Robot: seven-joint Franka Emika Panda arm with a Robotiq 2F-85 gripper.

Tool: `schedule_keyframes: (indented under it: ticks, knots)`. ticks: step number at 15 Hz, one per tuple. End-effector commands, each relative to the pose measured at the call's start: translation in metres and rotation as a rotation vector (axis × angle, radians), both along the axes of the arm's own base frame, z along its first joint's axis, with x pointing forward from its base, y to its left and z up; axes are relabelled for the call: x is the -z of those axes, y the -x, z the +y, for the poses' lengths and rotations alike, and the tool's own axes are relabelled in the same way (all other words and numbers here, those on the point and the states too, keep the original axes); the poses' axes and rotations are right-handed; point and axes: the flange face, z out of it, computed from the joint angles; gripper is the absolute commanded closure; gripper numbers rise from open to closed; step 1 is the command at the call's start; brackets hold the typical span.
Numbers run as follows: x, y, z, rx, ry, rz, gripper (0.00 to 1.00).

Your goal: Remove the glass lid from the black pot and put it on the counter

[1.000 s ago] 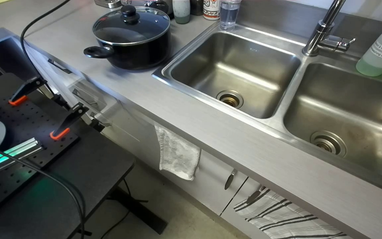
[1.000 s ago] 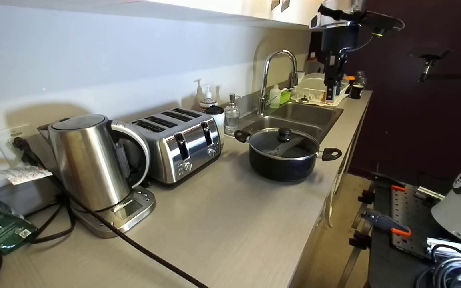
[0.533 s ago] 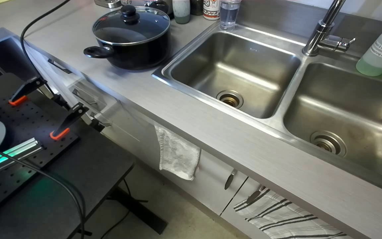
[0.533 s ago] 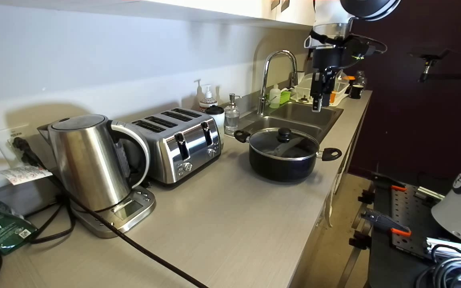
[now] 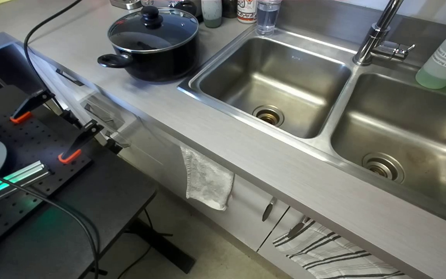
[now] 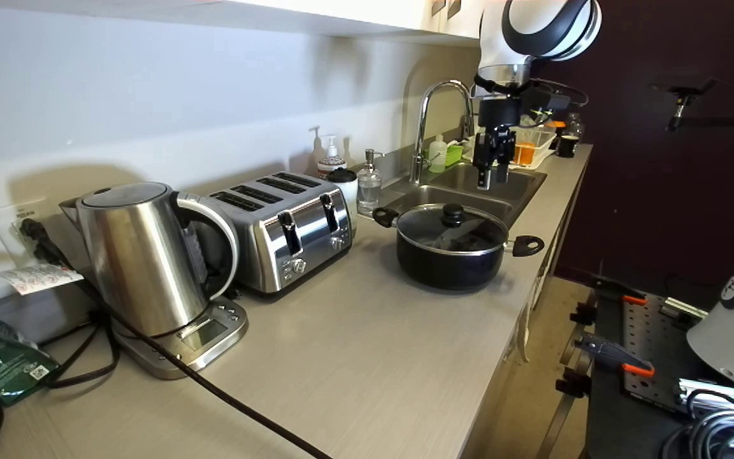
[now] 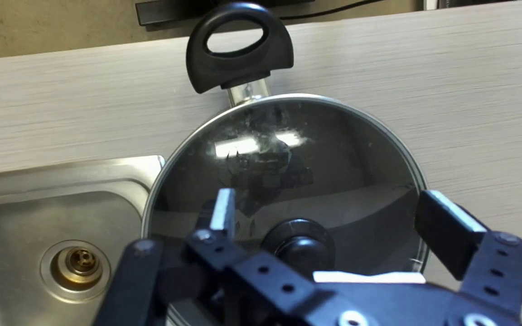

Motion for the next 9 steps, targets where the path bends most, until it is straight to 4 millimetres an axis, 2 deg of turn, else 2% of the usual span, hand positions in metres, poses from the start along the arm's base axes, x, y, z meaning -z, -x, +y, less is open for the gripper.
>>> schedule_keyframes:
  ticks: [1, 6, 9]
  knots:
    - [0.012, -0.026, -0.012, 0.028, -0.005, -0.016, 0.0]
    - [0.027, -0.047, -0.019, 0.065, 0.038, -0.037, 0.0]
    - [0.035, -0.054, -0.016, 0.073, 0.064, -0.045, 0.0]
